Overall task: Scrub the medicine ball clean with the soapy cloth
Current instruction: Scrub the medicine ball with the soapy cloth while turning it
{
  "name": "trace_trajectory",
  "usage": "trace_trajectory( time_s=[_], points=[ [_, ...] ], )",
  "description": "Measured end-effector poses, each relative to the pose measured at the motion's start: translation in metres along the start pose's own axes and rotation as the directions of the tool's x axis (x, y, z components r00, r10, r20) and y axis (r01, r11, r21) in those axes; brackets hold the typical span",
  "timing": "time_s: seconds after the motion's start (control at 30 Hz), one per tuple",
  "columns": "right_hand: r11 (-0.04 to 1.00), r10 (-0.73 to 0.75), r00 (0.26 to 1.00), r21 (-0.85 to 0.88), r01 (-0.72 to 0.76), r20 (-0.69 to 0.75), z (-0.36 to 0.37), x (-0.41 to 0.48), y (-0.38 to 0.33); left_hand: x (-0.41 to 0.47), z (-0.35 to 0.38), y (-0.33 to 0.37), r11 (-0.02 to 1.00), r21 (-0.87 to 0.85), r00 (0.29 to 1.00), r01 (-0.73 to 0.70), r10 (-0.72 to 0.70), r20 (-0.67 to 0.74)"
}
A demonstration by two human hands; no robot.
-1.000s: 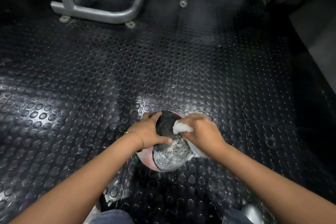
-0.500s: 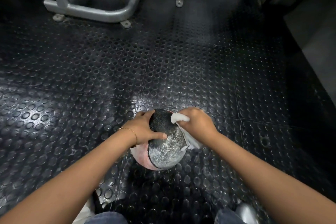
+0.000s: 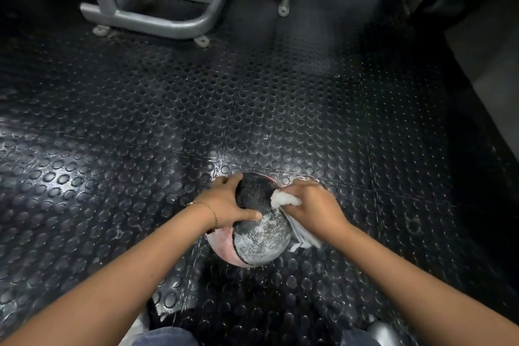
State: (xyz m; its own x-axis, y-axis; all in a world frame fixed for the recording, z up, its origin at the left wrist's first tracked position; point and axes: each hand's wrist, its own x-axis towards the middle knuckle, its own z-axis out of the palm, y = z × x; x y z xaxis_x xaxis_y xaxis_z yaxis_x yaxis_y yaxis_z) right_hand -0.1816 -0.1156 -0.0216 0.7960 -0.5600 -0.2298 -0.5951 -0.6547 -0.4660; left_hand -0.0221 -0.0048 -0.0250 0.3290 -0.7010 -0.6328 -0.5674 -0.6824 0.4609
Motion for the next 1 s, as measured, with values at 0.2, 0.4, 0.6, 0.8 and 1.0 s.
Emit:
trace_trajectory(
  time_s=[0.2,0.4,0.6,0.8,1.0],
  points=[
    [0.991,0.131,0.991,0.012,-0.130,-0.042,0.006,0.008,0.005,0.000,0.002,0.005,1.000,-0.003,1.000,0.014,-0.014,0.005],
    [0.997,0.071,0.995,-0.018,-0.073,-0.072,0.005,0.008,0.005,0.007,-0.003,0.008,0.998,-0.008,0.998,0.062,-0.062,-0.009],
    [0.996,0.078,0.996,0.050,-0.077,-0.033,0.003,0.028,0.008,0.017,-0.007,0.009,0.951,0.251,0.983,-0.179,0.183,0.010],
    [0.999,0.028,1.000,-0.032,-0.027,0.015,-0.003,0.031,-0.007,0.014,-0.018,-0.008,0.896,0.318,0.945,-0.310,0.252,0.210],
    [0.994,-0.025,1.000,-0.104,0.025,-0.004,-0.003,0.010,-0.018,-0.002,0.000,-0.006,0.894,0.369,0.965,-0.256,0.256,0.049]
  ],
)
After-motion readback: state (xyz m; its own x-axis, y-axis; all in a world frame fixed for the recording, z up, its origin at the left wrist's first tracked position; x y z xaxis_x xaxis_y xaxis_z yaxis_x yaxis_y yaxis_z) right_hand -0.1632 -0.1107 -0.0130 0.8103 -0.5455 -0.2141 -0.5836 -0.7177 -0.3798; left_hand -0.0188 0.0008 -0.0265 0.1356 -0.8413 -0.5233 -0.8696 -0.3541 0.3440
